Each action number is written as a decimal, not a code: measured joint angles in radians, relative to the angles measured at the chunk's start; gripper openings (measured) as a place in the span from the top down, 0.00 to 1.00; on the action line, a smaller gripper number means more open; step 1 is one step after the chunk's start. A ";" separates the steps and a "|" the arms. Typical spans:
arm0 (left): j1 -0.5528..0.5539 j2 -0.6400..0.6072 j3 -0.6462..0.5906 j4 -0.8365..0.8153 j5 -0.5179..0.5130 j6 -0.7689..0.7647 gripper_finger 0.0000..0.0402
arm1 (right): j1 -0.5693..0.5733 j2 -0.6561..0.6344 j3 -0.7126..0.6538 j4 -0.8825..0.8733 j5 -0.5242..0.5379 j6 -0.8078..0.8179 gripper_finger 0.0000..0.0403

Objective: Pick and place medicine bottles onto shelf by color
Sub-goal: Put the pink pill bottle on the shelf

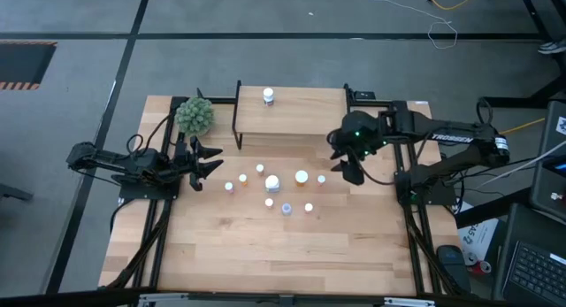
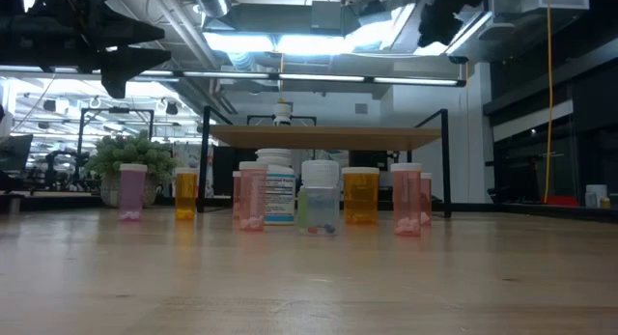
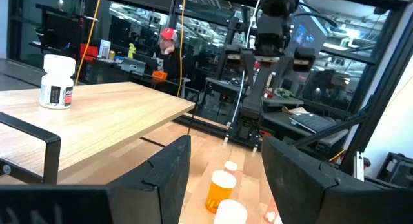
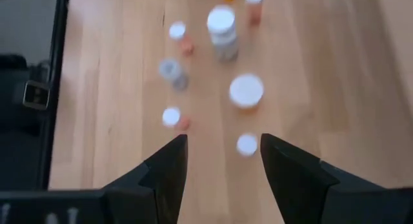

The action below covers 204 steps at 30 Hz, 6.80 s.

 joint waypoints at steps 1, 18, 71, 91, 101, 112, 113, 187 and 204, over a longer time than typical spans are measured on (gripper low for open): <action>0.000 0.000 0.000 0.000 0.000 0.000 0.54 | 0.008 -0.003 0.000 -0.022 0.000 0.014 0.51; 0.000 0.000 0.000 0.000 0.000 0.001 0.54 | 0.243 -0.150 -0.065 -0.059 0.173 0.244 0.51; 0.000 0.000 0.000 0.000 0.000 0.003 0.54 | 0.283 0.142 -0.652 0.836 0.599 0.377 0.51; 0.000 0.000 0.000 0.000 0.000 0.003 0.54 | 0.262 0.204 -0.652 0.859 0.665 0.381 0.51; 0.000 0.000 0.000 0.000 0.000 0.003 0.54 | 0.243 0.204 -0.652 0.866 0.646 0.383 0.60; 0.000 0.000 0.000 0.000 0.000 0.003 0.54 | 0.243 0.200 -0.651 0.880 0.643 0.407 0.70; 0.000 0.000 0.000 0.000 0.000 0.003 0.54 | 0.243 0.196 -0.646 0.876 0.643 0.405 0.69; 0.000 0.000 0.000 -0.025 0.000 0.008 0.54 | -0.474 0.261 -0.002 0.406 0.350 -0.101 0.67; 0.000 0.000 0.000 -0.024 0.000 0.008 0.54 | -0.474 0.261 0.017 0.409 0.351 -0.119 0.51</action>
